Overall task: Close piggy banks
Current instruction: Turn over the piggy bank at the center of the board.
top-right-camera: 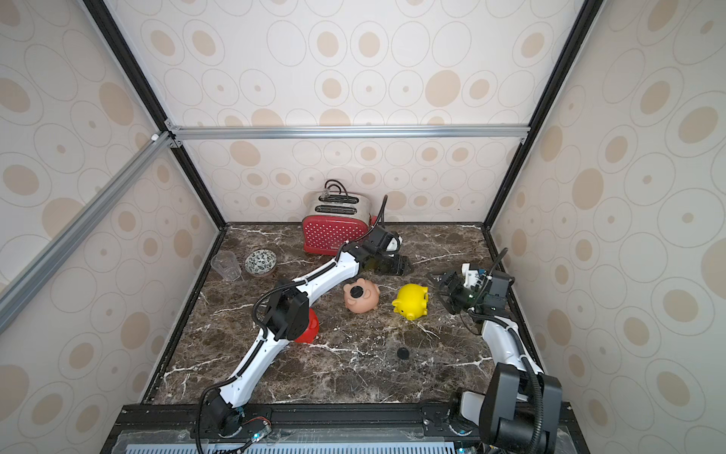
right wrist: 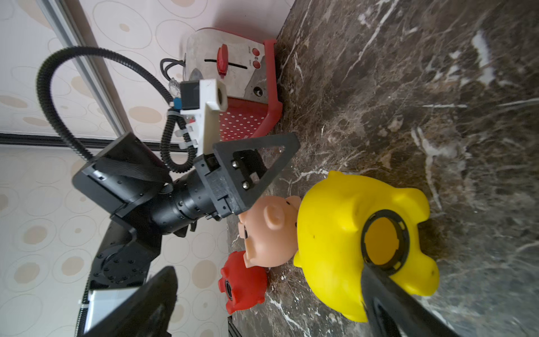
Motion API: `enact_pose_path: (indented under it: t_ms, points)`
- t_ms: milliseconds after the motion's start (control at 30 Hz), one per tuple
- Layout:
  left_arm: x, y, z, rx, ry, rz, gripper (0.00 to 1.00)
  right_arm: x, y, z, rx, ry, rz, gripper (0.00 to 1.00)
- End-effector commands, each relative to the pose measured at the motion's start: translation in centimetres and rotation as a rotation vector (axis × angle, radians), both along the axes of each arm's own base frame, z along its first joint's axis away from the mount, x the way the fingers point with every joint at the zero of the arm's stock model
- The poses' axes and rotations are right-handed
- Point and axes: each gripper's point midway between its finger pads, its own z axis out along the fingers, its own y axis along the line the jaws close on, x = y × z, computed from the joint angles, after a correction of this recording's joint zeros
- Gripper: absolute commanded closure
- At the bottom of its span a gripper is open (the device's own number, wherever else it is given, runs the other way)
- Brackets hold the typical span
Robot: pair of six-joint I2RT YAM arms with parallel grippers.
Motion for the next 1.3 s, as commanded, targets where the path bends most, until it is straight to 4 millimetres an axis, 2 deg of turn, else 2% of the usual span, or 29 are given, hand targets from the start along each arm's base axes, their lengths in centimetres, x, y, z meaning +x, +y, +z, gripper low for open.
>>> enact_pose_path:
  t_ms: [0, 267, 500, 667, 900, 1267]
  points:
    - [-0.1, 1.3, 3.8, 0.009, -0.065, 0.015, 0.24, -1.0, -0.3, -2.3, -0.045, 0.085, 0.000, 0.00]
    - [-2.8, 2.7, 5.3, 0.064, -0.079, -0.009, 0.30, -1.3, -1.5, -3.8, -0.076, 0.117, -0.043, 0.01]
    - [-6.1, 2.4, 4.1, 0.154, -0.059, -0.066, 0.35, -1.0, -1.6, -4.4, -0.043, 0.108, -0.043, 0.05]
    - [-7.7, 2.1, 3.1, 0.193, -0.035, -0.091, 0.37, -0.2, -0.4, -3.8, -0.007, 0.068, -0.003, 0.03]
    - [-8.0, 2.4, 2.3, 0.208, -0.022, -0.078, 0.43, 0.8, 0.0, -4.6, 0.022, 0.083, 0.005, 0.06]
    - [-8.4, 2.1, 2.4, 0.206, -0.018, -0.107, 0.43, 1.7, 1.3, -5.2, 0.017, 0.109, 0.041, 0.09]
